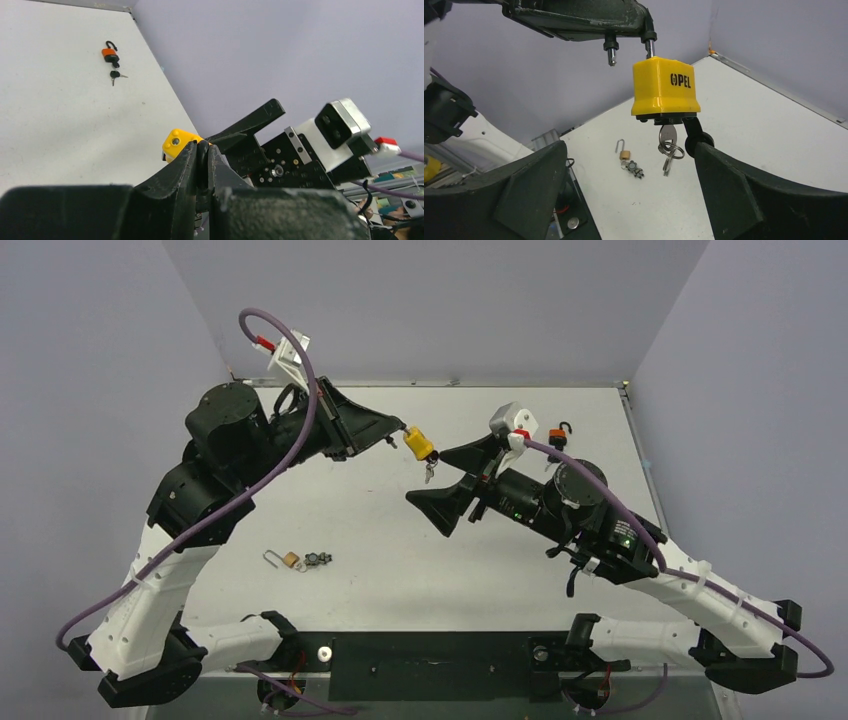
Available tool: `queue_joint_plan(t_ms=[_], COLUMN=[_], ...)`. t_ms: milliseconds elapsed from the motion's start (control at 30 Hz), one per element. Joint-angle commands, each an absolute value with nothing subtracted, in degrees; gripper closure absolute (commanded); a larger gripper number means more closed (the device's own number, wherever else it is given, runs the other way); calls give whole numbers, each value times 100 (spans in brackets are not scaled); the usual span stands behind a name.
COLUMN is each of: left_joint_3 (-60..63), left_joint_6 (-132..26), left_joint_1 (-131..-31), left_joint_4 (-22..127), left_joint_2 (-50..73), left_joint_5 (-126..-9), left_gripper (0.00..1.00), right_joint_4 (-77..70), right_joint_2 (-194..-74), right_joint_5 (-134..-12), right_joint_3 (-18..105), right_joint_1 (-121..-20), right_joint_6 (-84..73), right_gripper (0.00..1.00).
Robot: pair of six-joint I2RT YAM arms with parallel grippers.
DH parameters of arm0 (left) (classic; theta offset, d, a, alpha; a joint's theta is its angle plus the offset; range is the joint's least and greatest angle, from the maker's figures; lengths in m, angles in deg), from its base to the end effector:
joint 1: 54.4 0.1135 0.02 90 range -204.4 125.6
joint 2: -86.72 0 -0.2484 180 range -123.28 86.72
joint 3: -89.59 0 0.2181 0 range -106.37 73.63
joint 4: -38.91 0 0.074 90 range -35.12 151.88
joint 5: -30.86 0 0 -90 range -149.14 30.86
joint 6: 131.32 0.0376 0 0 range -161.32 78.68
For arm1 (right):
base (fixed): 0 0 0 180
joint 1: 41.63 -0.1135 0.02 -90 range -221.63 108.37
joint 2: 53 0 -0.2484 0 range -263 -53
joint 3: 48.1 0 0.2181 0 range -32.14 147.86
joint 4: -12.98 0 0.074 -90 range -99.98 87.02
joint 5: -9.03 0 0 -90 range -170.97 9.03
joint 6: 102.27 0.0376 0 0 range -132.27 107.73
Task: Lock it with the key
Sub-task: Lock the lock.
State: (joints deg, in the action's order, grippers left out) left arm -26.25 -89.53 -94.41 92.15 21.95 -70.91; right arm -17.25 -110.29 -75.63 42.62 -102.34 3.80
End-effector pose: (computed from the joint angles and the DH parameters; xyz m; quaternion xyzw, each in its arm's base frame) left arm 0.1191 -0.1100 0.5037 0.0197 0.7198 -0.5333 0.4440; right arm 0.0845 0.1579 0.4489 -0.2920 0.6221 0.4758 0.5490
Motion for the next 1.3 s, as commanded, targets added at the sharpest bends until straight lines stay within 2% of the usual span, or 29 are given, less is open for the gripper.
queue_joint_plan(t_ms=[0,233,467,933,1267], left_joint_3=[-3084,-3244,-3313,-3341,-3343], left_joint_6=[-9201,-9265,-9294,-9300,-9322], left_joint_1=[-9523,-9608,-9642,-9677,-9676], left_joint_4=[9392,9501,9513,9533,9538], left_joint_2=[2046,1980,1982,1982,1991], left_joint_5=[-6677,-6593,-6599,-6612,-6653], left_gripper=[100,100,100,100,100], right_joint_4=[-1564,-1390,-1582,-1184,-1067], right_joint_2=[-11040,-11283,-11650,-11827,-11978], right_joint_5=[-9015,-10562,-10784,-11005,-10992], right_joint_3=[4567,4717,4939,4896,4859], right_joint_1=[-10631,-11283,-11427,-11499,-11502], right_joint_6=[-370,-1094,-1373,-1531,-1523], right_gripper=[7,16,20,36,43])
